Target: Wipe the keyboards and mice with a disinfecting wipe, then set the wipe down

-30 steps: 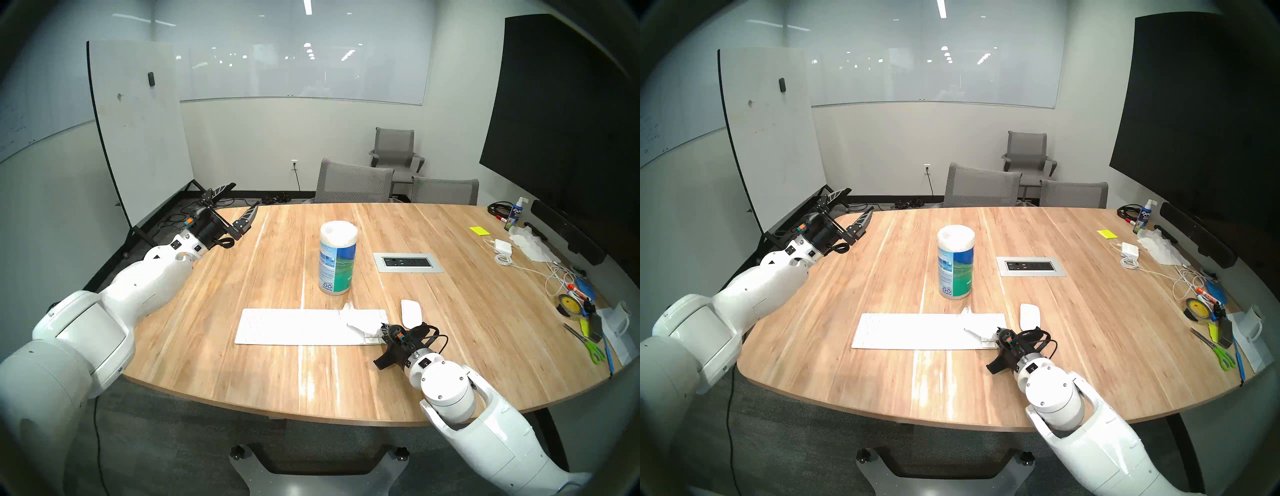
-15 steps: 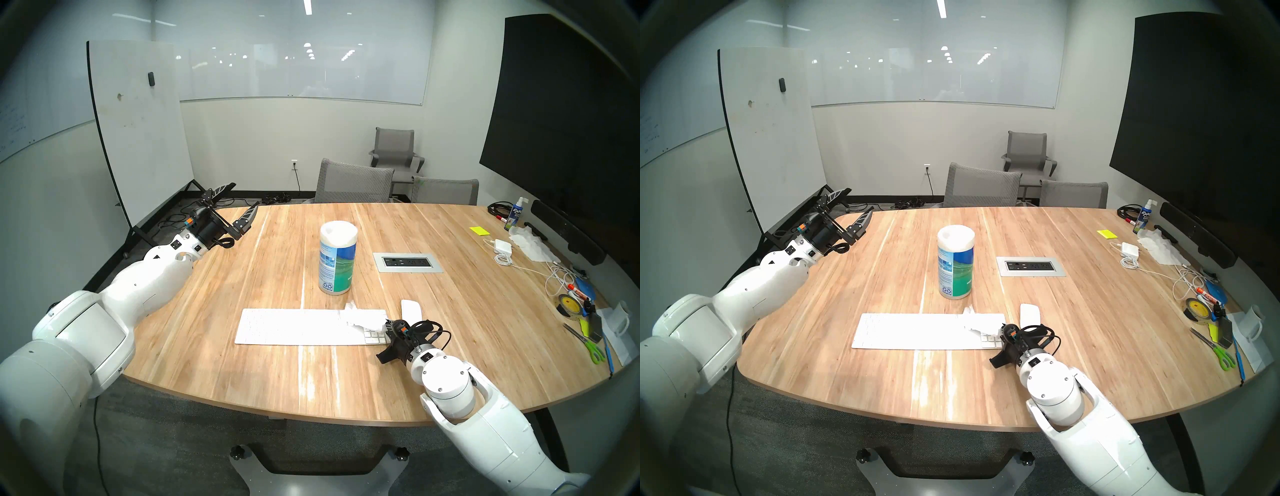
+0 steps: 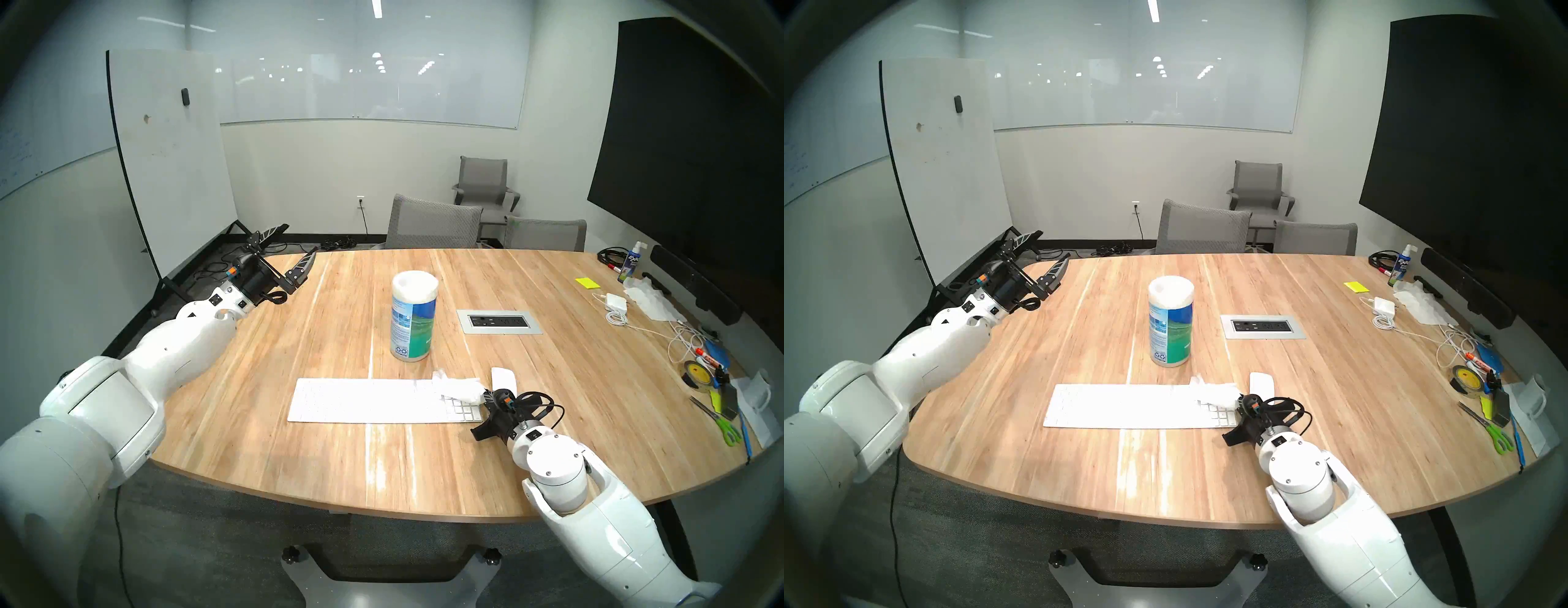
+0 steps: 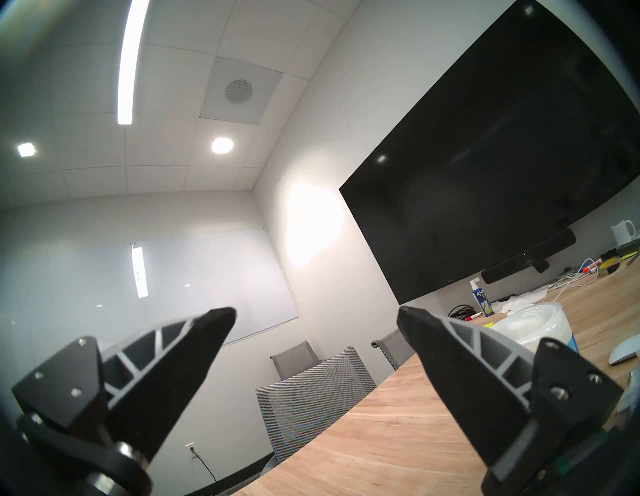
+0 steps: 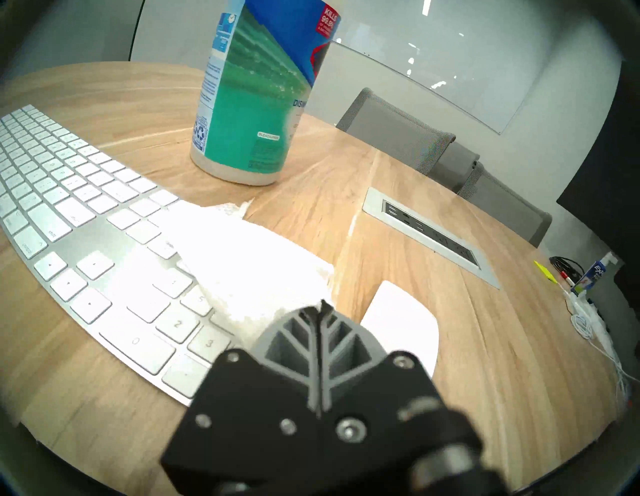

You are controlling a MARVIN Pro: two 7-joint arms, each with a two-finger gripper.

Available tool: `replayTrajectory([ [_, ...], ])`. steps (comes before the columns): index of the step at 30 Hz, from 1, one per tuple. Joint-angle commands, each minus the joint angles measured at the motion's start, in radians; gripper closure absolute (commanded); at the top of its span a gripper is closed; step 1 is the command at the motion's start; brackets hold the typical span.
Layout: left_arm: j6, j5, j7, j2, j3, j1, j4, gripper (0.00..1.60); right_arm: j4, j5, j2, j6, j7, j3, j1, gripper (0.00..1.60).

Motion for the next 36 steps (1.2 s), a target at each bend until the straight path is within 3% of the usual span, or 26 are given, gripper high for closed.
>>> replayTrajectory([
  [1, 0.0, -0.002, -0.002, 0.002, -0.009, -0.021, -0.007, 0.0, -0.07, 0.038, 0.021, 0.019, 0.031, 0.038, 0.002, 1.6],
  [9, 0.0, -0.001, -0.001, 0.002, -0.009, -0.02, -0.008, 0.0, -0.164, 0.077, 0.065, 0.127, 0.091, 0.088, -0.003, 1.6],
  [16, 0.0, -0.001, -0.001, 0.002, -0.009, -0.02, -0.008, 0.0, -0.163, 0.106, 0.086, 0.193, 0.135, 0.137, 0.022, 1.6],
  [27, 0.0, -0.001, -0.003, 0.001, -0.011, -0.021, -0.006, 0.0, -0.107, 0.095, 0.065, 0.185, 0.138, 0.124, 0.04, 1.6],
  [36, 0.0, 0.0, -0.002, 0.001, -0.011, -0.02, -0.007, 0.0, -0.084, 0.109, 0.059, 0.172, 0.13, 0.16, 0.052, 1.6],
])
